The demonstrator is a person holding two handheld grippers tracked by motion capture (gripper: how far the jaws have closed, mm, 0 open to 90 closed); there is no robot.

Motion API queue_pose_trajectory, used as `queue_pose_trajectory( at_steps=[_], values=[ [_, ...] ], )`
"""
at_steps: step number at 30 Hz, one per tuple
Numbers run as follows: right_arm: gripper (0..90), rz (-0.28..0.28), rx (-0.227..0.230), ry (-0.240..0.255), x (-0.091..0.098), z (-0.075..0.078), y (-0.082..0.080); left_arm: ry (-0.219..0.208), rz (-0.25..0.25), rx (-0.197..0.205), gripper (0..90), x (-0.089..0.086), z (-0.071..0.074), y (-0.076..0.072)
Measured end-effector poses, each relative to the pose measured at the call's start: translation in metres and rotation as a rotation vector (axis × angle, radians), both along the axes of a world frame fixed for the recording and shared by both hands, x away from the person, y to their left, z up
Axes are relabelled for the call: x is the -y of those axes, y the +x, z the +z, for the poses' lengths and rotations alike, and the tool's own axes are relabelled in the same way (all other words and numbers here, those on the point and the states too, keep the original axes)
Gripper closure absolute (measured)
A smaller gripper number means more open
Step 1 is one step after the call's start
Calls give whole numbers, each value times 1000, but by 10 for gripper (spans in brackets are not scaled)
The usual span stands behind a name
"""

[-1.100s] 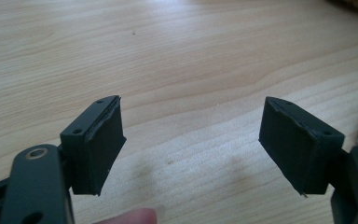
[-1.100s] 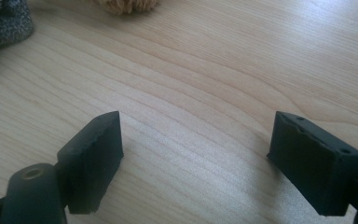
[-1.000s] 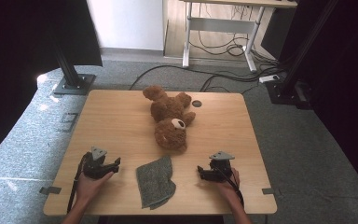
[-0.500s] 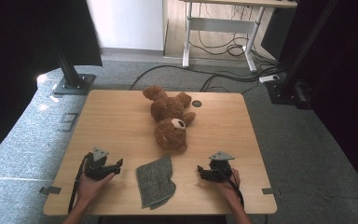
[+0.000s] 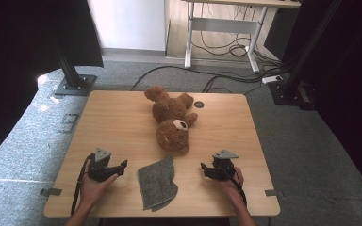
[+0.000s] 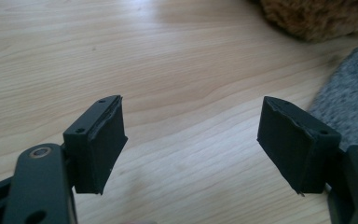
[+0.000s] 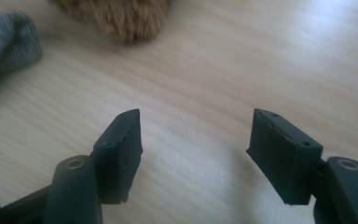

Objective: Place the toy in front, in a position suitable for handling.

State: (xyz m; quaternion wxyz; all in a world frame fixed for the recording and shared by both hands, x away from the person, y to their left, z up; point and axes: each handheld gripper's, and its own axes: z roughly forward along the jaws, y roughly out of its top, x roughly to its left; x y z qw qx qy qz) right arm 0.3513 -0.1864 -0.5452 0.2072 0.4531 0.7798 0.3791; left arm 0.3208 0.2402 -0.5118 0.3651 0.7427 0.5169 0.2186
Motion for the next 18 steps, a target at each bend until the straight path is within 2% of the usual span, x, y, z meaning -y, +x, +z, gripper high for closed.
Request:
queue_pose_trajectory(
  at_steps=[2, 6, 7, 9, 12, 13, 18],
  values=[
    [349, 8, 8, 16, 0, 4, 4, 1, -4, -2, 231, 4, 1, 2],
    [362, 44, 3, 79, -4, 10, 12, 1, -9, -9, 231, 9, 0, 6],
    [362, 44, 3, 79, -4, 10, 12, 1, -9, -9, 231, 9, 0, 6],
    [370, 100, -9, 113, -16, 13, 19, -2, -15, -18, 231, 11, 0, 9],
    [373, 126, -13, 119, -26, 12, 24, -5, -18, -22, 230, 12, -2, 12],
    [371, 143, -11, 118, -37, 11, 31, -2, -21, -30, 231, 13, -3, 15],
    [356, 167, -26, 111, -58, 9, 54, -1, -31, -34, 231, 14, -3, 17]
  ],
)
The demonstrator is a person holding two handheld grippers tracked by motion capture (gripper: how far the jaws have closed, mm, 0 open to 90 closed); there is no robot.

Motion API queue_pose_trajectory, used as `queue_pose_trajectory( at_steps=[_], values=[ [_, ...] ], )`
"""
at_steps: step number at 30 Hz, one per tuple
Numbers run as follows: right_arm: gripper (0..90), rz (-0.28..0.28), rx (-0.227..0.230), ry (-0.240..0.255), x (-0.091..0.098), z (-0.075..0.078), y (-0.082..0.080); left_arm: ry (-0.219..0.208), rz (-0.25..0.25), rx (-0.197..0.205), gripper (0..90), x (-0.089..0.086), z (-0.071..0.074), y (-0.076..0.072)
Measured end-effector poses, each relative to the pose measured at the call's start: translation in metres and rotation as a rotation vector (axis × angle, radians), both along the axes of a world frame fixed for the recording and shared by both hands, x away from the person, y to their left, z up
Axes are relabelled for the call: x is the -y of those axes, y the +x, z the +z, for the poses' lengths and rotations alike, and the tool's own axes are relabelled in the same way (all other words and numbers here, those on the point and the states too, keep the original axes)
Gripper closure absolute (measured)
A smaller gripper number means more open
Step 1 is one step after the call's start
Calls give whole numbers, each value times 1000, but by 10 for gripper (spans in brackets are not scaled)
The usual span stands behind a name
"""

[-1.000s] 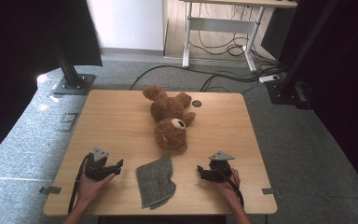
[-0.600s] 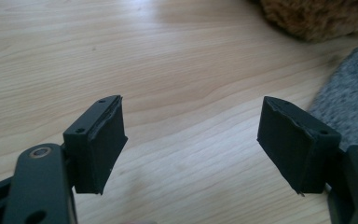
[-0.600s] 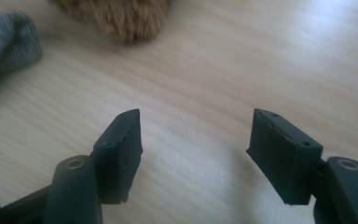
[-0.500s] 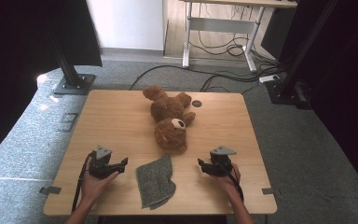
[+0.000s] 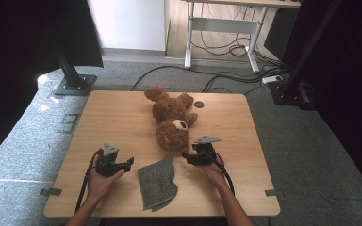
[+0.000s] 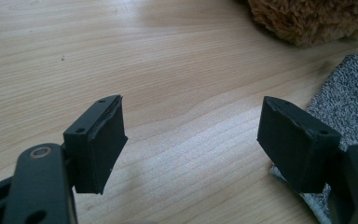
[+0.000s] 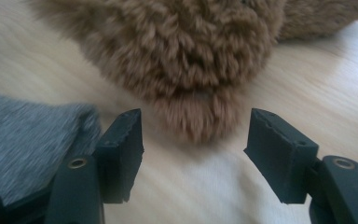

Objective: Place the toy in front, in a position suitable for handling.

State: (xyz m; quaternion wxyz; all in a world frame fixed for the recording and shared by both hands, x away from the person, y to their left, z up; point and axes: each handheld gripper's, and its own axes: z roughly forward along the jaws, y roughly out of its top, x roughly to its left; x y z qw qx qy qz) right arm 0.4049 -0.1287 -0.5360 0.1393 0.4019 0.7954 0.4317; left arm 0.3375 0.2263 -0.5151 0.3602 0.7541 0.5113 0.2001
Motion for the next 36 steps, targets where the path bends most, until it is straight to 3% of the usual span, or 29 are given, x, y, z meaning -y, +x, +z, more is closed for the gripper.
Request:
queue_pose_trajectory(
  at_steps=[2, 5, 7, 8, 9, 13, 18, 19, 25, 28, 30, 34, 36],
  values=[
    [363, 24, -7, 0, -6, -2, 7, 0, -3, -2, 231, 0, 0, 0],
    [443, 48, -18, -41, -17, -5, 14, -9, -3, -2, 232, 0, 0, 1],
    [615, 41, -5, -61, -21, -8, 16, -7, -7, -4, 232, 0, 0, 1],
    [615, 41, -5, -61, -21, -8, 16, -7, -7, -4, 231, 0, 0, 1],
    [736, 45, -32, -43, -22, -10, 18, -10, -8, -5, 232, 1, 0, 1],
    [806, 67, -28, -58, -30, -7, 11, -19, -15, -8, 234, 1, 1, 2],
    [817, 135, -20, -62, -50, -2, 0, -24, -43, 6, 234, 9, 8, 6],
    [817, 166, -18, -57, -62, -3, -2, -31, -52, 19, 238, 12, 11, 8],
    [781, 215, -23, -47, -79, -1, 4, -51, -60, 32, 288, 18, 13, 18],
    [764, 221, -22, -45, -80, -1, 5, -57, -63, 35, 300, 20, 14, 20],
    [659, 223, -18, -37, -77, 1, 6, -58, -64, 41, 308, 24, 15, 27],
    [588, 146, 28, 14, -47, 13, 7, -82, -68, 39, 345, 27, 18, 36],
    [583, 127, 38, 11, -42, 15, 8, -86, -68, 39, 355, 27, 19, 37]
  ],
)
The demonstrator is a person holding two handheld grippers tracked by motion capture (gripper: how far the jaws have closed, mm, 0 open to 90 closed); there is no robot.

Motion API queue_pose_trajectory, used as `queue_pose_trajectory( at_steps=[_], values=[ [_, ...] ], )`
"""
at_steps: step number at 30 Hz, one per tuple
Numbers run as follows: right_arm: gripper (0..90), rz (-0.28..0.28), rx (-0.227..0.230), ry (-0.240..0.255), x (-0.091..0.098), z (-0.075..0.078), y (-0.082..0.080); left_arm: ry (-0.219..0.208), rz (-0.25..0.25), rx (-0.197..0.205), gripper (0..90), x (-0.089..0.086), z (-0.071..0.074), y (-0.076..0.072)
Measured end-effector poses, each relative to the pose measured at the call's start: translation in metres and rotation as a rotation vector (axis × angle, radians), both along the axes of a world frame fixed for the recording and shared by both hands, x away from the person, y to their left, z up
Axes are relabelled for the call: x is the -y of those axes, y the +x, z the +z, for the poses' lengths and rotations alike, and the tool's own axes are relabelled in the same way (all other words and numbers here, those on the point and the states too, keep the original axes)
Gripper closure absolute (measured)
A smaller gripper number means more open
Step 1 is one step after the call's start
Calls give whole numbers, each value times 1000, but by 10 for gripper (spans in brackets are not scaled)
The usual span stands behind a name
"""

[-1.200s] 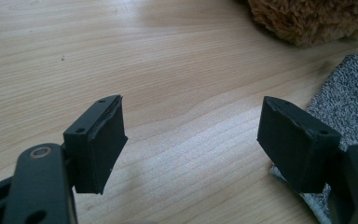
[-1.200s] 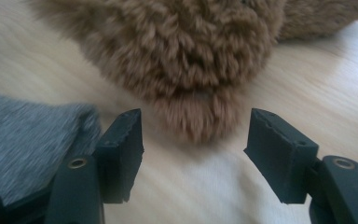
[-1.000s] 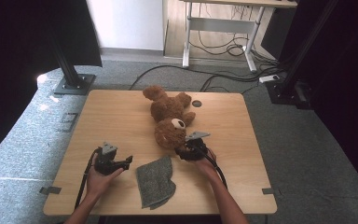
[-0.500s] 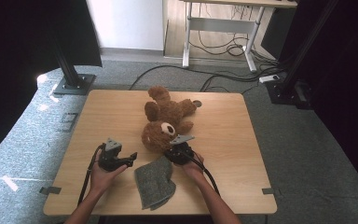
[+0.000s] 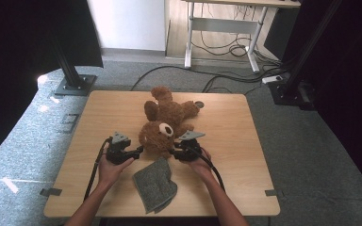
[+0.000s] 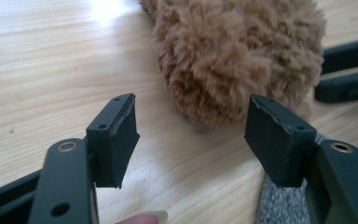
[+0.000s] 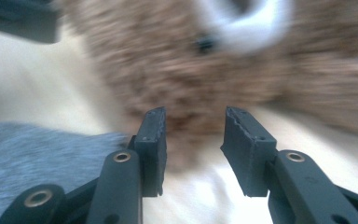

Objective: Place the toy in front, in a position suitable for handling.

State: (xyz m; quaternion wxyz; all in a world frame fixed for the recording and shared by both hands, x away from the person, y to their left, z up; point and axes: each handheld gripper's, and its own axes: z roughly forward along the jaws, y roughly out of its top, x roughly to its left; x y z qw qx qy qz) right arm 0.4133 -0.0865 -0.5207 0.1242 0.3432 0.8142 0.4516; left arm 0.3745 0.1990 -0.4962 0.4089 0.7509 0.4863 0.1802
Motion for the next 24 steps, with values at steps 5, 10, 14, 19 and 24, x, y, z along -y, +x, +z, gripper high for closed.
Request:
queue_pose_trajectory(
  at_steps=[5, 10, 14, 19, 24],
  values=[
    [522, -162, 31, -33, 33, 5, 26, -7, -3, 2, 367, 4, 3, 4],
    [476, -242, 27, -4, 53, -1, 45, -3, -4, 2, 370, 5, 3, 5],
    [469, -248, 45, 20, 59, 2, 52, 6, -3, -3, 370, 5, 2, 6],
    [441, -215, 55, 22, 57, 7, 64, 4, -1, 3, 369, 7, 2, 6],
    [441, -184, 27, 5, 51, 5, 70, 9, -6, 3, 363, 7, 3, 4]
  ],
)
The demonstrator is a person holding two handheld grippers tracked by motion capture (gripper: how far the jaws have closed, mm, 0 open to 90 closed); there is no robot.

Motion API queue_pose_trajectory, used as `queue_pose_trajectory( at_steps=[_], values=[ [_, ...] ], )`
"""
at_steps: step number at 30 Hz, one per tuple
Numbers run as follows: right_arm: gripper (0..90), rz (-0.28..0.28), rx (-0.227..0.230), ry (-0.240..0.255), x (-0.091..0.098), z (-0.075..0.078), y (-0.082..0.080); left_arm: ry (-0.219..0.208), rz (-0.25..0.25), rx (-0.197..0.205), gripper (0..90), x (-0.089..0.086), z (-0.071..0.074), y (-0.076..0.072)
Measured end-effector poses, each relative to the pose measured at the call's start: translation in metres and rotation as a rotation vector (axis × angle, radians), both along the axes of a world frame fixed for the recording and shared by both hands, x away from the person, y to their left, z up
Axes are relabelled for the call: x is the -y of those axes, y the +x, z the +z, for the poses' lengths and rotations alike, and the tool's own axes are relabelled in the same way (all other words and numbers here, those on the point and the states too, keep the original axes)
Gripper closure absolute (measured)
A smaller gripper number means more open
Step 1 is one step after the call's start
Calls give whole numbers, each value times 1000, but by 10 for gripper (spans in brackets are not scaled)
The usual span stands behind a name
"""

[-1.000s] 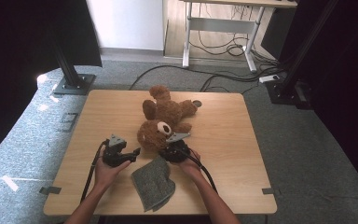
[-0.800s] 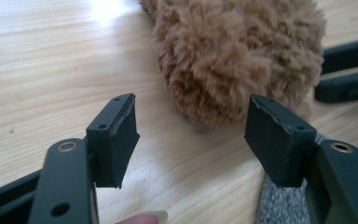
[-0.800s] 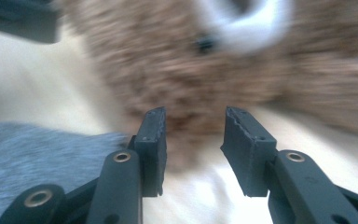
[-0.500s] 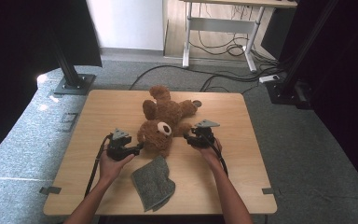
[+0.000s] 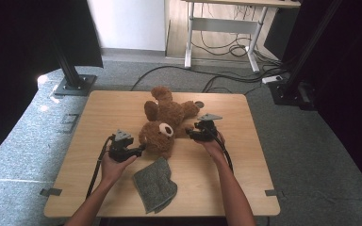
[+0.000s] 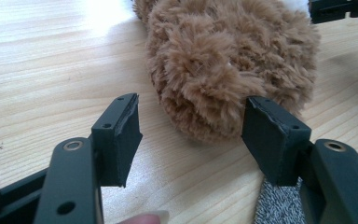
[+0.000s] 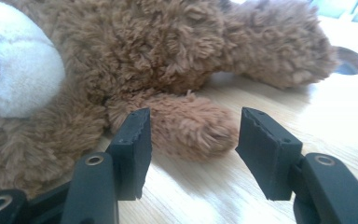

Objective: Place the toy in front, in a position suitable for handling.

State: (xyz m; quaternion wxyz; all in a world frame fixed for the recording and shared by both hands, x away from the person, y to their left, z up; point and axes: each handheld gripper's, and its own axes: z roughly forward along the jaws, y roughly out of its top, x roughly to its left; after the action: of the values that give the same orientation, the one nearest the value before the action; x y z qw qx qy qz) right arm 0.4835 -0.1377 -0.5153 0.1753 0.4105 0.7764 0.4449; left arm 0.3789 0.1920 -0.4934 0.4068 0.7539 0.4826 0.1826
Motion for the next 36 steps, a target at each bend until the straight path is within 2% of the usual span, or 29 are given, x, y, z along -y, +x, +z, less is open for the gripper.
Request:
queue_pose_trajectory(
  at_steps=[8, 10, 13, 14, 15, 16, 17, 20, 21, 24, 28, 31, 32, 34, 35, 36],
  values=[
    [447, 2, -25, 2, -5, -7, 4, -8, 12, -2, 359, -3, 0, -4],
    [468, 2, -35, 12, -5, -9, 6, -19, -2, -5, 357, -4, 0, -7],
    [580, 1, -42, 30, -4, -13, 8, -44, -25, 2, 355, -6, 2, -12],
    [580, 1, -42, 30, -4, -13, 8, -44, -25, 2, 356, -6, 2, -12],
    [670, 1, -49, 44, -3, -14, 9, -54, -37, 2, 358, -4, 3, -13],
    [670, 1, -49, 44, -3, -14, 9, -54, -37, 2, 360, -4, 3, -13],
    [732, -1, -62, 64, 0, -14, 9, -47, -50, -3, 362, -1, 3, -11],
    [777, 5, -59, 55, 0, -14, 8, -36, -51, -8, 364, 3, 2, -8],
    [821, 6, -55, 38, -1, -13, 6, -18, -51, -15, 364, 8, 0, -3],
    [867, 13, -49, 42, 1, -11, 2, -9, -45, -25, 365, 11, -3, 4],
    [866, 25, -35, 46, 5, -13, -2, 9, -45, -27, 367, 15, -5, 10],
    [717, 16, -11, 52, 5, -12, -2, 17, -50, -30, 365, 18, -6, 12],
    [717, 16, -11, 52, 5, -12, -2, 20, -54, -31, 365, 19, -6, 12],
    [624, 22, -12, 42, 2, -12, 0, 27, -53, -30, 366, 21, -6, 13],
    [624, 22, -12, 42, 2, -12, 0, 27, -53, -30, 365, 21, -6, 13],
    [572, 20, -12, 29, 0, -13, 2, 28, -54, -32, 365, 21, -6, 13]
  ],
)
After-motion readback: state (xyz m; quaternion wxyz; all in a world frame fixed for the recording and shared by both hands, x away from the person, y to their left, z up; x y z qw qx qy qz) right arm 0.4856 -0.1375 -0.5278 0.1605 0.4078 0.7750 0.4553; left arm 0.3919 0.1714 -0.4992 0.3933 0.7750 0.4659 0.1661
